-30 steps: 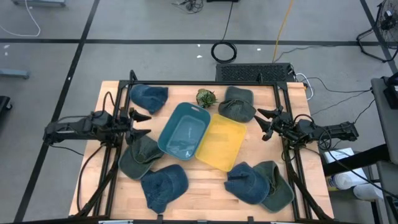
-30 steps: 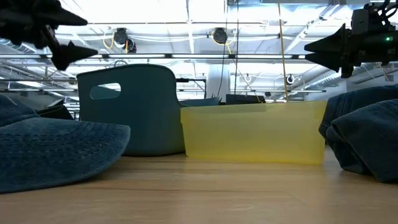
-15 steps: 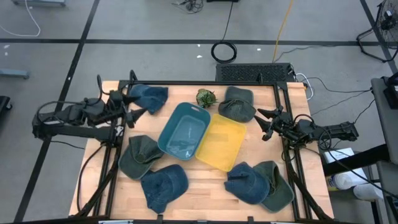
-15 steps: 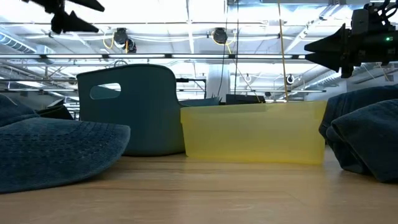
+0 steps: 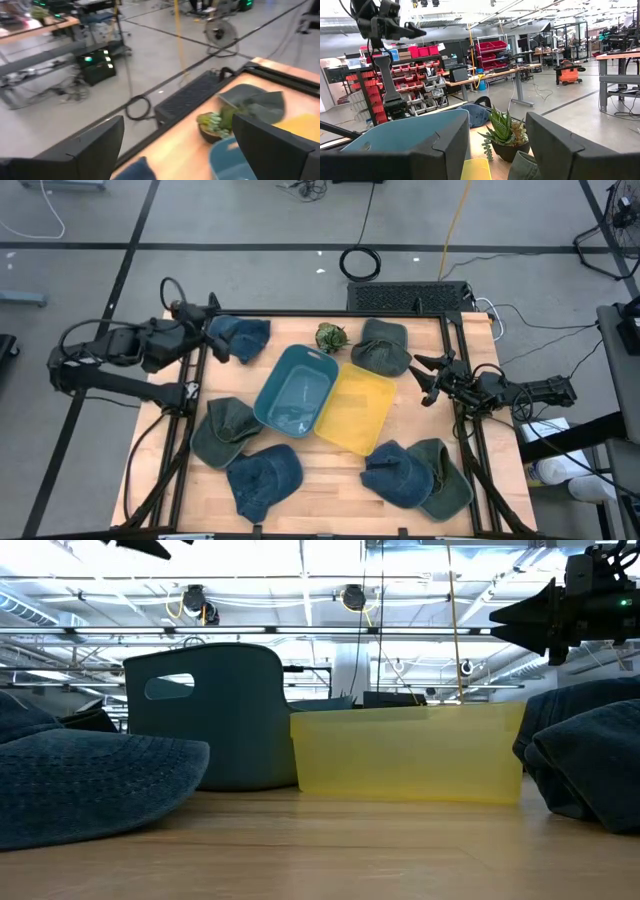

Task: Pick & Place hat
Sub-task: Put the top blue cap into the yellow bin

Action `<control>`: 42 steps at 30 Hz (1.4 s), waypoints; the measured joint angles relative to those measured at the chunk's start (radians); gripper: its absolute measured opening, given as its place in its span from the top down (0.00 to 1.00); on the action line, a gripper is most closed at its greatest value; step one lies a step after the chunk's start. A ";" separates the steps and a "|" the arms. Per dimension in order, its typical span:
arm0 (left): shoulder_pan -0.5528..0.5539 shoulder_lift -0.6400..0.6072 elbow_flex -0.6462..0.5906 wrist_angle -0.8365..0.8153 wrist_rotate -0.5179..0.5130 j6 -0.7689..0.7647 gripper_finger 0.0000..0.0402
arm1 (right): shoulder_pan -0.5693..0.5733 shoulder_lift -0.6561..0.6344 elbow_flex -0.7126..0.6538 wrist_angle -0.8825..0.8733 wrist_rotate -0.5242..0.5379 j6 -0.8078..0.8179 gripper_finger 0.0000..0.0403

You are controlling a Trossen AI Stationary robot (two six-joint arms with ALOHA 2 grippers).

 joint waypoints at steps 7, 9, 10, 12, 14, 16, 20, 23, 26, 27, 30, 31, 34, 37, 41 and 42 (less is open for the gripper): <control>-0.005 0.128 0.185 -0.121 -0.097 -0.018 0.06 | 0.000 0.000 0.000 0.000 0.000 0.000 0.54; -0.013 0.164 0.228 -0.158 -0.125 -0.044 0.06 | 0.000 0.000 0.000 0.000 0.000 0.000 0.54; -0.018 0.181 0.248 -0.176 -0.137 -0.056 0.06 | 0.000 0.000 0.000 0.000 0.000 0.000 0.54; -0.028 0.211 0.284 -0.206 -0.158 -0.082 0.06 | 0.000 0.000 0.000 0.000 0.000 0.000 0.54; -0.037 0.235 0.315 -0.215 -0.169 -0.099 0.06 | 0.000 0.000 0.000 0.000 0.000 0.000 0.54; -0.040 0.255 0.339 -0.219 -0.169 -0.099 0.06 | 0.000 0.000 0.000 0.000 0.000 0.000 0.54; -0.037 0.287 0.381 -0.245 -0.164 -0.111 0.06 | 0.000 0.000 0.000 0.000 0.000 0.000 0.54; -0.003 0.310 0.410 -0.323 -0.145 -0.166 0.06 | 0.000 0.000 0.000 0.000 0.000 0.000 0.54; 0.068 0.311 0.415 -0.381 -0.057 -0.223 0.06 | 0.000 0.000 0.000 0.000 0.000 0.000 0.54; 0.096 0.310 0.417 -0.388 -0.029 -0.232 0.06 | 0.000 0.000 0.000 0.000 0.000 0.000 0.54; 0.182 0.311 0.417 -0.404 0.072 -0.225 0.06 | 0.000 0.000 0.000 0.000 0.000 0.000 0.54; 0.213 0.320 0.417 -0.403 0.109 -0.213 0.06 | 0.000 0.000 0.000 0.000 0.000 0.000 0.54; 0.314 0.346 0.417 -0.404 0.235 -0.151 0.06 | 0.000 0.000 0.000 0.000 0.000 0.000 0.54; 0.413 0.372 0.417 -0.404 0.329 -0.113 0.06 | 0.000 0.000 0.000 0.000 0.000 0.000 0.54; 0.517 0.410 0.417 -0.404 0.403 -0.075 0.06 | 0.000 0.000 0.000 0.000 0.000 0.000 0.54; 0.536 0.420 0.417 -0.405 0.416 -0.070 0.06 | 0.000 0.000 0.000 0.000 0.000 0.000 0.54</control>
